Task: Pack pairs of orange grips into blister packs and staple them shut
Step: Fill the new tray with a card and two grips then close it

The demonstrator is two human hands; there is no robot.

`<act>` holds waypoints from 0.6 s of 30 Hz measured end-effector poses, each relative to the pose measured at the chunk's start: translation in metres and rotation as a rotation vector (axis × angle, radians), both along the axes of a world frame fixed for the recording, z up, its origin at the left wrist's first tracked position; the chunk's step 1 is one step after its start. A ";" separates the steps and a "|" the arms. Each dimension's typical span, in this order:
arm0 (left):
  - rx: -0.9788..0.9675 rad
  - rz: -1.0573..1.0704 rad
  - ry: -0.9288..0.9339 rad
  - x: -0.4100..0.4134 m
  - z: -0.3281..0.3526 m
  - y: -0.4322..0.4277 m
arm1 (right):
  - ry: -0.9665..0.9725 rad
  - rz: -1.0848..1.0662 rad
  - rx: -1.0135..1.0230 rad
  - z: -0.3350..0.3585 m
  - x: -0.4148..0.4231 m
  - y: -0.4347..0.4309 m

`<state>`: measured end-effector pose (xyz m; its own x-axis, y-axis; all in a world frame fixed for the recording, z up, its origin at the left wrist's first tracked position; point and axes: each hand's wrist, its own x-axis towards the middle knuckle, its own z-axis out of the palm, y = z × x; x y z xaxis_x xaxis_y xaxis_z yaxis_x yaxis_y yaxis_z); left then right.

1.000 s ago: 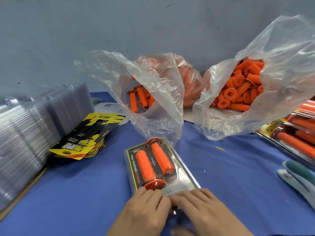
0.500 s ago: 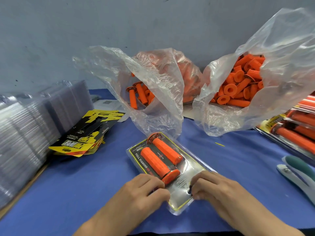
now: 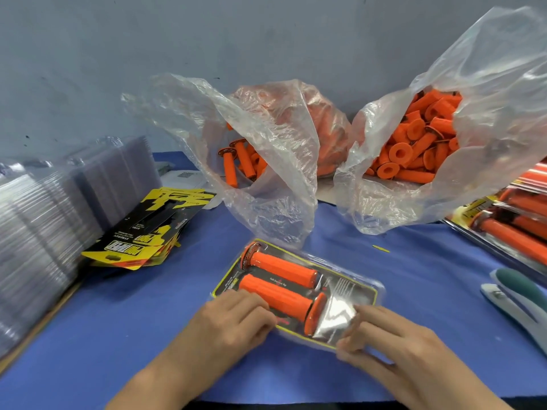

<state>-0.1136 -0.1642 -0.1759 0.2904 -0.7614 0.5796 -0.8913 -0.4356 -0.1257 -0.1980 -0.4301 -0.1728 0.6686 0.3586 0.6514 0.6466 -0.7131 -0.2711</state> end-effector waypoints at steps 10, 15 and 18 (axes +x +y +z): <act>0.079 0.136 -0.053 0.014 0.008 0.011 | 0.066 -0.135 -0.118 -0.013 0.010 -0.038; 0.065 0.167 -0.052 0.012 0.008 0.008 | -0.036 -0.214 -0.251 -0.015 0.011 -0.018; 0.074 0.163 -0.045 0.013 0.007 0.009 | -0.121 -0.273 -0.279 -0.018 0.014 -0.002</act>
